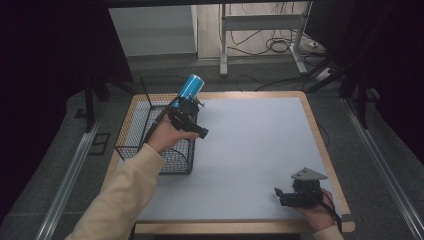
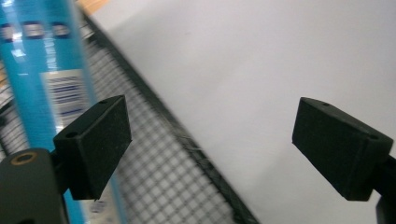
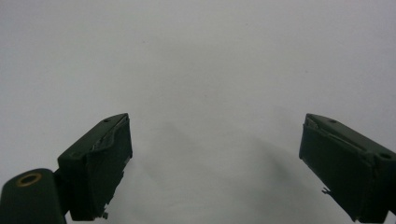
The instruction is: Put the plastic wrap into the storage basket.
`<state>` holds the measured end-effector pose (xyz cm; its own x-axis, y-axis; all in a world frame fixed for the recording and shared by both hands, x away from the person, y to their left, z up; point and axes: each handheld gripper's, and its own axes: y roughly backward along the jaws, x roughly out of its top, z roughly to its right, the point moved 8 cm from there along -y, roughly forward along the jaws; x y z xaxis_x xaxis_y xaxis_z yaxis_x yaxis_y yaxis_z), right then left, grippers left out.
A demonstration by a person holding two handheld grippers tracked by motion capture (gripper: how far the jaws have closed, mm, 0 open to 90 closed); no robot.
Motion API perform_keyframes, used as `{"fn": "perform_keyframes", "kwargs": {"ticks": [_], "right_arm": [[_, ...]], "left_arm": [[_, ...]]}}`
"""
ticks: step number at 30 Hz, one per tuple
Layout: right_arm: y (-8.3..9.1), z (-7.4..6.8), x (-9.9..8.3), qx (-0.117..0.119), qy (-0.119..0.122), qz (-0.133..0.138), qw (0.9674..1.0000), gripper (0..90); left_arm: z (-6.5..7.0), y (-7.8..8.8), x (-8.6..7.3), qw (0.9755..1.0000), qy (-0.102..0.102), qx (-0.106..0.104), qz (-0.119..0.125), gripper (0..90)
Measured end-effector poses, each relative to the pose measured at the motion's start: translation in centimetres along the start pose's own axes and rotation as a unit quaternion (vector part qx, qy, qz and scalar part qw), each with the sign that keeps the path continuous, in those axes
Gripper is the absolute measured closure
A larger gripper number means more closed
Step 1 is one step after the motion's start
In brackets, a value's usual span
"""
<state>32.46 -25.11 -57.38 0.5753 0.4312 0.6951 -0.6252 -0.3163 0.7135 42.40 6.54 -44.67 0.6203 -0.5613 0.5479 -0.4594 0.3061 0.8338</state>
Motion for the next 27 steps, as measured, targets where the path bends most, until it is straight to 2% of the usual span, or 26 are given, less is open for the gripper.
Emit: {"fn": "perform_keyframes", "kwargs": {"ticks": [3,4,8,11,12,13,15,16,18,19,21,24,27], "right_arm": [[0.0,0.0,0.0,0.001,0.001,0.001,1.0,9.9],[0.1,0.0,0.0,0.001,0.001,0.001,1.0,9.8],[0.2,0.0,0.1,0.001,0.0,0.003,1.0,9.8],[0.2,0.1,0.1,0.002,0.0,0.003,1.0,9.8],[0.2,0.1,0.1,0.002,0.0,0.003,1.0,9.8],[0.2,0.1,0.1,0.001,-0.001,0.004,1.0,9.8],[0.2,0.1,0.1,0.001,-0.001,0.004,1.0,9.8],[0.2,0.1,0.1,0.0,-0.001,0.004,1.0,9.9],[0.2,0.2,0.1,0.0,-0.001,0.004,1.0,9.8],[0.2,0.2,0.1,0.0,-0.001,0.004,1.0,9.8],[0.2,0.2,0.0,0.0,-0.001,0.004,1.0,9.8],[0.2,0.2,0.1,0.0,-0.002,0.003,1.0,9.8],[0.2,0.4,0.1,-0.002,-0.005,0.005,1.0,9.8]], "left_arm": [[1.3,0.0,-0.5,0.9999,-0.008,-0.008,-0.008,11.7],[2.5,-0.1,-0.9,0.9997,-0.018,-0.014,-0.006,11.8],[4.8,-0.4,-1.8,0.9989,-0.03,-0.037,0.006,12.1],[6.3,-1.0,-2.7,0.9979,-0.04,-0.049,0.01,12.4],[6.3,-1.0,-2.7,0.9979,-0.04,-0.049,0.01,12.5],[7.1,-1.4,-3.3,0.997,-0.051,-0.058,0.009,12.6],[7.9,-1.8,-4.0,0.9962,-0.058,-0.064,0.012,12.8],[7.9,-1.8,-4.0,0.9962,-0.058,-0.064,0.012,12.8],[8.9,-2.3,-4.9,0.995,-0.063,-0.076,0.014,13.0],[8.9,-2.3,-4.9,0.995,-0.063,-0.076,0.014,13.0],[9.8,-2.8,-5.6,0.994,-0.061,-0.089,0.019,13.0],[10.1,-3.0,-6.0,0.9932,-0.059,-0.098,0.021,13.1],[9.8,-3.2,-6.1,0.9934,-0.059,-0.097,0.018,13.2]]}}
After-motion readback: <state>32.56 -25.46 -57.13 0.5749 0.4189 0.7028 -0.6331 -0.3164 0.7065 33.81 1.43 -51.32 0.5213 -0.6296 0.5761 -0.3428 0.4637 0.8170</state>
